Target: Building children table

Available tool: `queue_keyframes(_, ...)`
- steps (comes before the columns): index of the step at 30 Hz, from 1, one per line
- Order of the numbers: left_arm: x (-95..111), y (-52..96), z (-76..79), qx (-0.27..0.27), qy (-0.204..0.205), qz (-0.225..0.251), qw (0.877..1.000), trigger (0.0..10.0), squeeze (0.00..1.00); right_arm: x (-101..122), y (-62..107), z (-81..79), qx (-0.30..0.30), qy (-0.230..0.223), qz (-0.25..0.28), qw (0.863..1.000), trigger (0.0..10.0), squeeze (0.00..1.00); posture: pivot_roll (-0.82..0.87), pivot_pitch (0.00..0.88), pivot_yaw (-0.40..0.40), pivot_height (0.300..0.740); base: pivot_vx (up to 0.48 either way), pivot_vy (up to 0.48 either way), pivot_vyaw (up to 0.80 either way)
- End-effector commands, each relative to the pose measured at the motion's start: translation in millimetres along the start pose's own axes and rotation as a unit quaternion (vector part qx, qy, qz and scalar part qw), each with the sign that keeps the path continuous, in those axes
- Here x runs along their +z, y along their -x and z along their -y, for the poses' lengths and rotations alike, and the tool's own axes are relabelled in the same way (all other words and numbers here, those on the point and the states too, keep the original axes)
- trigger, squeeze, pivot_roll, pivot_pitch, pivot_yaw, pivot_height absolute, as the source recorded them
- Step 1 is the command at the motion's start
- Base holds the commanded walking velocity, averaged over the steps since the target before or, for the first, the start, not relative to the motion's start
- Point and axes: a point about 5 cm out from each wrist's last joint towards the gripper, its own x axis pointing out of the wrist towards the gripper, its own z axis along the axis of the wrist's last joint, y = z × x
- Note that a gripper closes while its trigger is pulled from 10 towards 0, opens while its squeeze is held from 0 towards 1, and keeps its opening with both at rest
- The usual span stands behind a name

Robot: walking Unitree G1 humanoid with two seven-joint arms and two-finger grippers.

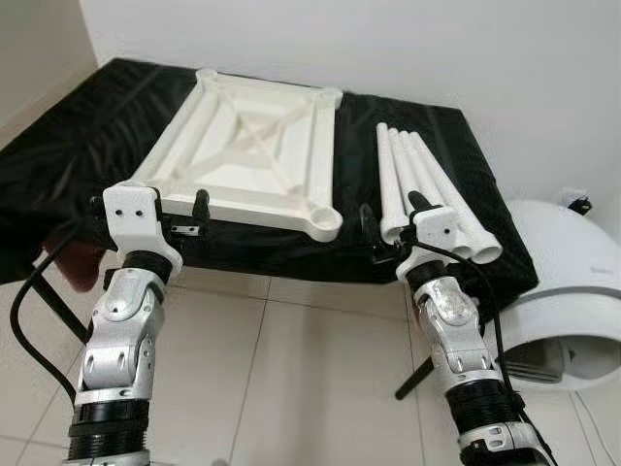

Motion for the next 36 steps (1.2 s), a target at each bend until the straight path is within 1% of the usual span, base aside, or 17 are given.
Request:
queue_keyframes(1, -0.5, -2.0, 6.8, -0.012, 0.007, -0.001, 1.000, 10.0, 0.00, -0.8, 1.8, 7.8, -0.011, 0.007, -0.003, 1.000, 10.0, 0.00, 0.02, 0.016, -0.043, 0.740, 0.000, 0.000, 0.00)
queue_keyframes(11, -1.8, -3.2, 7.9, -0.011, 0.008, -0.006, 1.000, 10.0, 0.00, -0.7, 1.1, 8.5, -0.010, 0.010, -0.003, 1.000, 10.0, 0.00, 0.01, 0.015, -0.043, 0.740, 0.000, 0.000, 0.00)
queue_keyframes(15, -0.5, -3.3, 11.4, -0.020, 0.012, -0.005, 1.000, 10.0, 0.00, -0.3, 0.2, 8.7, -0.010, 0.011, -0.003, 1.000, 10.0, 0.00, 0.01, 0.014, -0.043, 0.740, 0.000, 0.000, 0.00)
queue_keyframes(20, 1.7, -3.6, 12.6, -0.020, 0.006, -0.001, 1.000, 10.0, 0.00, 0.9, -0.6, 9.2, -0.010, 0.012, -0.001, 1.000, 10.0, 0.00, 0.01, 0.017, -0.042, 0.740, 0.000, 0.000, 0.00)
queue_keyframes(23, 2.6, -3.9, 11.5, -0.019, 0.012, 0.000, 1.000, 10.0, 0.00, 1.6, -1.2, 9.2, -0.010, 0.013, 0.001, 1.000, 10.0, 0.00, 0.02, 0.015, -0.042, 0.740, 0.000, 0.000, 0.00)
queue_keyframes(24, 2.3, -4.0, 10.6, -0.020, 0.029, -0.004, 0.999, 10.0, 0.00, 1.5, -1.2, 8.9, -0.010, 0.013, 0.001, 1.000, 10.0, 0.00, 0.02, 0.016, -0.041, 0.740, 0.000, 0.394, 0.00)
queue_keyframes(28, 2.0, -4.0, 10.7, -0.021, 0.032, -0.005, 0.999, 10.0, 0.00, 1.4, -1.1, 8.8, -0.010, 0.013, 0.001, 1.000, 10.0, 0.00, 0.02, 0.016, -0.041, 0.740, 0.000, 0.394, 0.00)
queue_keyframes(32, 2.5, -4.1, 10.2, -0.019, 0.027, -0.005, 0.999, 10.0, 0.00, 1.2, -0.8, 8.2, -0.010, 0.012, 0.000, 1.000, 10.0, 0.00, 0.02, 0.016, -0.038, 0.740, 0.000, 0.458, 0.00)
queue_keyframes(36, 3.8, -3.8, 10.7, -0.019, 0.004, -0.001, 1.000, 10.0, 0.00, 0.8, -0.2, 7.8, -0.011, 0.012, 0.000, 1.000, 10.0, 0.00, 0.02, 0.017, -0.034, 0.740, 0.000, 0.000, 0.00)
